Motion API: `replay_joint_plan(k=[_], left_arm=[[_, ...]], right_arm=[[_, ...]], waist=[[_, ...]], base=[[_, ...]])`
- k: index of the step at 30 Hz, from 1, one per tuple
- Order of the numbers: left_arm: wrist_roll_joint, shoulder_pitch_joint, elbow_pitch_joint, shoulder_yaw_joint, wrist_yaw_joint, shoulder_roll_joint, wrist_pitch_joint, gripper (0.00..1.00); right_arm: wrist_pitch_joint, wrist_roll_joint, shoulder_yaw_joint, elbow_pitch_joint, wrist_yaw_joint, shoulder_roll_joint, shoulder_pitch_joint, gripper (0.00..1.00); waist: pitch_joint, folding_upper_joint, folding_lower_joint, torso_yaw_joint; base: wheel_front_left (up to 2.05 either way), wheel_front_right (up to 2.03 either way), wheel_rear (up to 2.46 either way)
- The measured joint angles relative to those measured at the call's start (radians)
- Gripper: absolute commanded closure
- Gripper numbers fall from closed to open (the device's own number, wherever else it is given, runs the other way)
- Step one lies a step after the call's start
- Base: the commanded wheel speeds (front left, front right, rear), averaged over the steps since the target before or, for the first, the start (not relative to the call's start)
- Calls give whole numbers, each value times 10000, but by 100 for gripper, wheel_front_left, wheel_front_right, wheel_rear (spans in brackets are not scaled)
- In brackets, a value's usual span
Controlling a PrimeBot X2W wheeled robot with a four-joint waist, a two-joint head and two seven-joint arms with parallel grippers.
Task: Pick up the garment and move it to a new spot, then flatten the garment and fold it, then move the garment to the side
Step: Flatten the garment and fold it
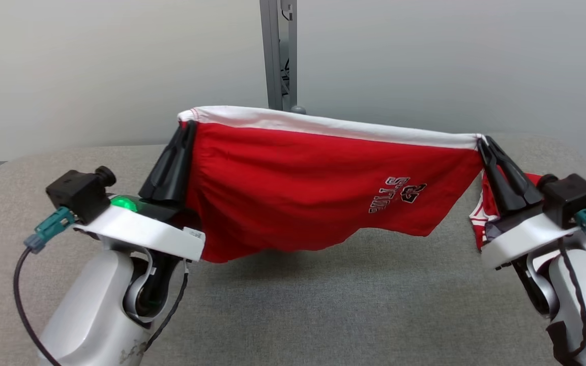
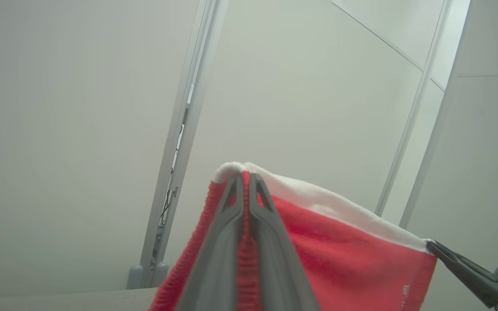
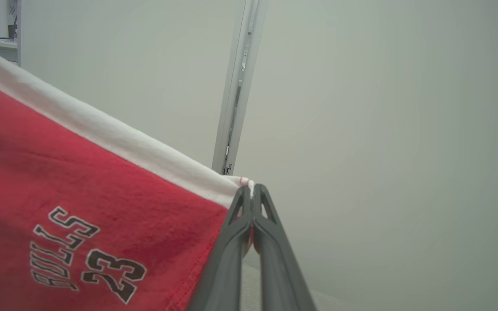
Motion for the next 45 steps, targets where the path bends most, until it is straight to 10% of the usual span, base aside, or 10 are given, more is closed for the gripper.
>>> replay_joint_plan(k=[17, 26, 34, 45], left_arm=[[1406, -693, -48, 117, -259, 552, -36, 100], [2104, -4045, 750, -343, -276, 972, 1189, 100], [2454, -8379, 2918, -736, -336, 644, 1198, 100], [4803, -10877, 2711, 36, 445, -602, -100, 100]], right_arm=[[0, 384, 416, -606, 2, -472, -1302, 100], [0, 497, 1158, -316, 2, -1331, -4476, 100], [0, 560, 2602, 1519, 2, -1710, -9233, 100], [0, -1975, 403, 2105, 0, -732, -11698, 100]], waist=[[453, 0, 0, -118], [1848, 0, 0, -117], [3863, 0, 0, -231], [6022, 0, 0, -285]], base=[[0, 0, 0], [0, 0, 0], [0, 0, 0], [0, 0, 0]])
